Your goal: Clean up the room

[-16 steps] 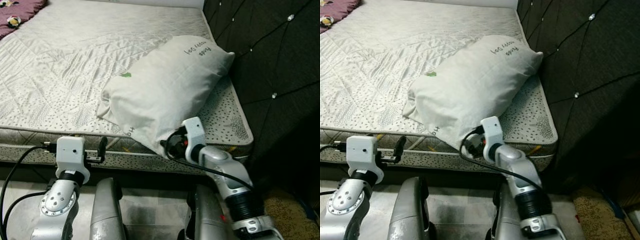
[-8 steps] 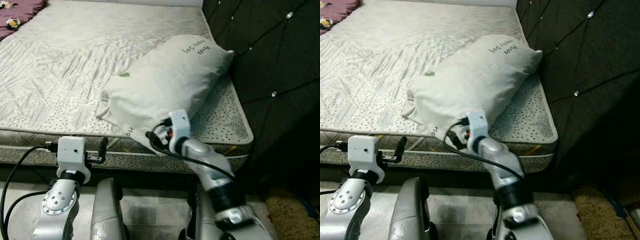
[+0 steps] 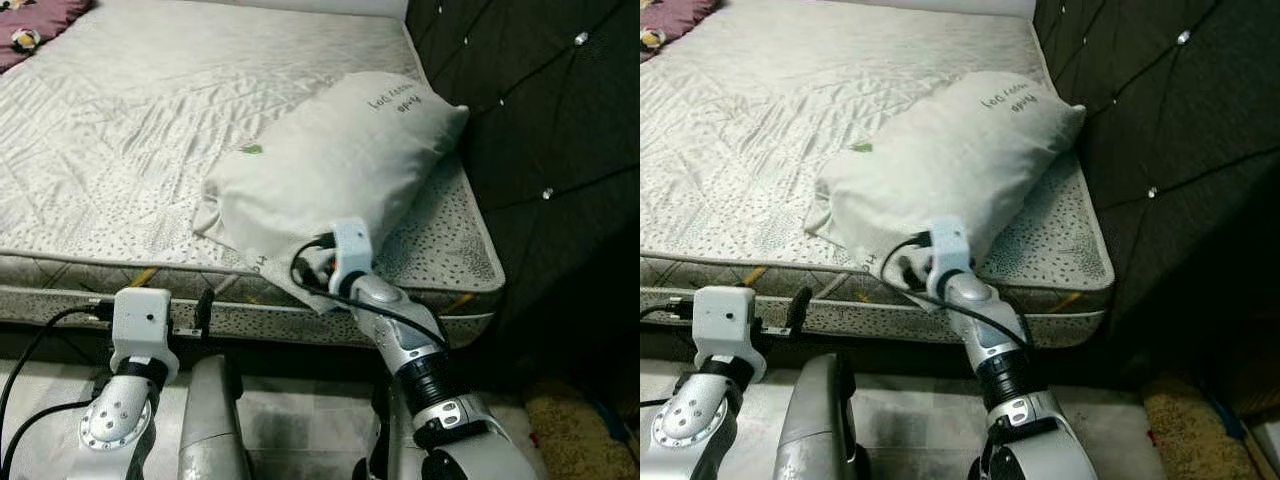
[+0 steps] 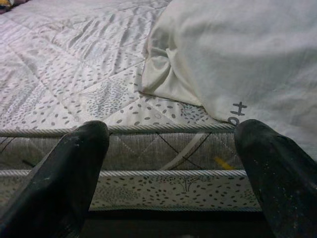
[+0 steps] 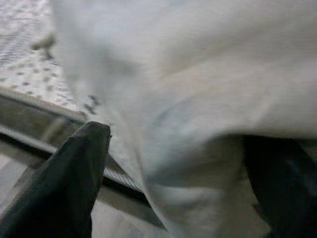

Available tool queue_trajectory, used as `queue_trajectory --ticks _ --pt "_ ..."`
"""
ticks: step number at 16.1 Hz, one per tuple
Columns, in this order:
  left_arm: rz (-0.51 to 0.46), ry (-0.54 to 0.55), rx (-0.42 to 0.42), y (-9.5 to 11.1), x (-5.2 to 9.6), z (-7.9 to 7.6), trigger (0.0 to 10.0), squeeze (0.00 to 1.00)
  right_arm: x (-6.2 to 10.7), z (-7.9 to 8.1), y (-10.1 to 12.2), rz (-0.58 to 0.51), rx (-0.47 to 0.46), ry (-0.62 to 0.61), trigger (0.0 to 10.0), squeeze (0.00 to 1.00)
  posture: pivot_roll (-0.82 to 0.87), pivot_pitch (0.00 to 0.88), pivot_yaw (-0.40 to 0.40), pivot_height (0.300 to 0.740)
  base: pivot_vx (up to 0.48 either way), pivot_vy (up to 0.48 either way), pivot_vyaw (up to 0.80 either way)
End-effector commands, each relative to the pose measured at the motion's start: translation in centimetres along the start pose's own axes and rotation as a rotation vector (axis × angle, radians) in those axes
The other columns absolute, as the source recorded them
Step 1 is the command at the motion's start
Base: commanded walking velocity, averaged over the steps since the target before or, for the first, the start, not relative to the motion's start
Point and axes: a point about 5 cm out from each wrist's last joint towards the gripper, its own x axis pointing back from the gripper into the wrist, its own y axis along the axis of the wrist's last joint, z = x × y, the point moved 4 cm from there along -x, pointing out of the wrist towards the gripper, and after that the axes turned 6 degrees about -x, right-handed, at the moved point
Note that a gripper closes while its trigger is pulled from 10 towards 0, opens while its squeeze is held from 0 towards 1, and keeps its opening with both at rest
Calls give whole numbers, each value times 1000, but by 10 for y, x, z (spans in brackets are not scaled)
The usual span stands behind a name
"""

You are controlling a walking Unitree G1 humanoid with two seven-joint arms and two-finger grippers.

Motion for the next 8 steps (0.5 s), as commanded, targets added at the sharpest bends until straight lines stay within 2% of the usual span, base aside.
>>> queue_trajectory --ticks 1,3,5,8 --pt "-5 3 1 3 0 -1 10000 0 -5 8 9 -19 -64 -26 0 0 186 0 -66 537 0 0 0" --pt "-4 2 0 4 -3 0 10000 0 -9 10 16 -43 -132 -65 0 0 180 0 -59 537 0 0 0" --pt "-10 1 -3 7 -7 0 10000 0 -12 -2 34 -126 -249 -158 0 0 184 0 -56 537 0 0 0" --pt "-12 1 -4 7 -8 0 10000 0 -10 -20 41 -161 -314 -207 0 0 184 0 -55 537 0 0 0"
